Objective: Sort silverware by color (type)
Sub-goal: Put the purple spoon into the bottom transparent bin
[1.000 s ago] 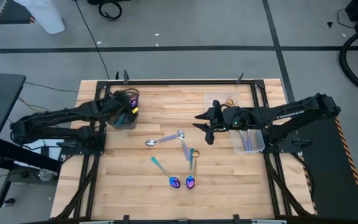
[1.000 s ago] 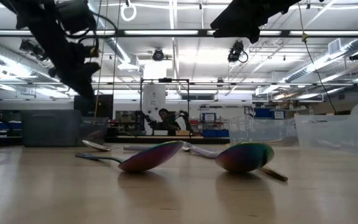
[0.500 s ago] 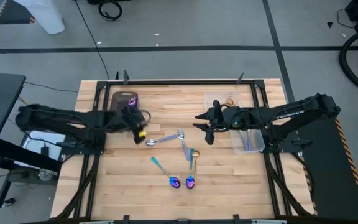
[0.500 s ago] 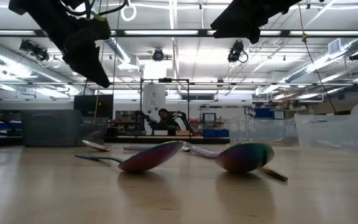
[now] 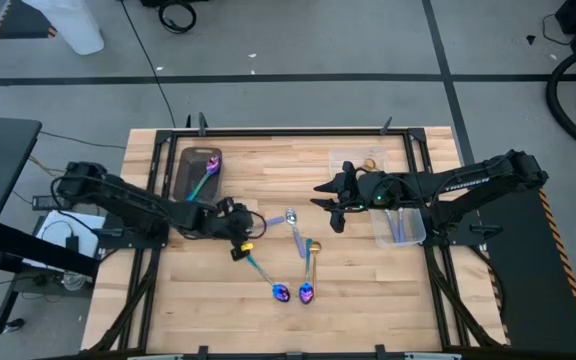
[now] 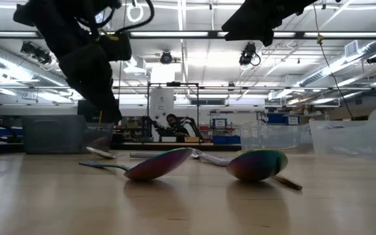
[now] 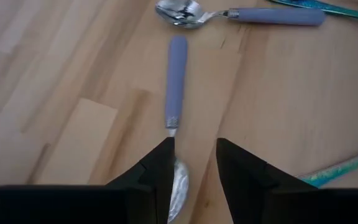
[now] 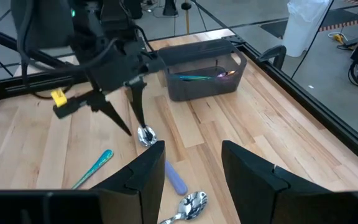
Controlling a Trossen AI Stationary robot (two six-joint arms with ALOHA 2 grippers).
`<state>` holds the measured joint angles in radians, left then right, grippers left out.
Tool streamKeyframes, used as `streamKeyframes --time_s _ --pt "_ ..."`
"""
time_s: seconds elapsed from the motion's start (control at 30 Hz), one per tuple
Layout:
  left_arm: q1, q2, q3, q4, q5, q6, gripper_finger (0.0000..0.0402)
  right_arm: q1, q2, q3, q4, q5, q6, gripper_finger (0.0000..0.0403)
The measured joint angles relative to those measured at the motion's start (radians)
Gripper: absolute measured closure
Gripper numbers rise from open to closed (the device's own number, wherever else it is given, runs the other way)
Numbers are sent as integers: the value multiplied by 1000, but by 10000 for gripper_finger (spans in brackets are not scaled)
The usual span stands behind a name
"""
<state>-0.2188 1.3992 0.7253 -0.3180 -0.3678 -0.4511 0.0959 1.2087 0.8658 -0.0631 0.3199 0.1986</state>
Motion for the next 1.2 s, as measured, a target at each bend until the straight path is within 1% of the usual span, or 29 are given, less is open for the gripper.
streamKeyframes --time_s 0.1,0.27,0.4,0.53,0.6,0.73,0.97,1.2 --pt "4 58 37 -7 0 -25 274 0 0 0 0 0 0 234" --pt "48 146 83 -7 -1 -56 274 0 0 0 0 0 0 234" --pt "83 209 90 -3 -2 -53 274 0 0 0 0 -6 -11 234" --pt "111 251 89 2 -2 -13 274 0 0 0 -3 -7 -17 234" --pt "122 257 86 -2 6 -5 274 0 0 0 -5 -7 -17 234" --pt "140 262 86 8 58 13 274 0 0 0 -5 -7 -18 234" --pt "139 236 86 -3 66 18 274 0 0 0 -5 -7 -18 234" --pt "137 246 86 14 126 43 274 0 0 0 -4 -8 -18 234"
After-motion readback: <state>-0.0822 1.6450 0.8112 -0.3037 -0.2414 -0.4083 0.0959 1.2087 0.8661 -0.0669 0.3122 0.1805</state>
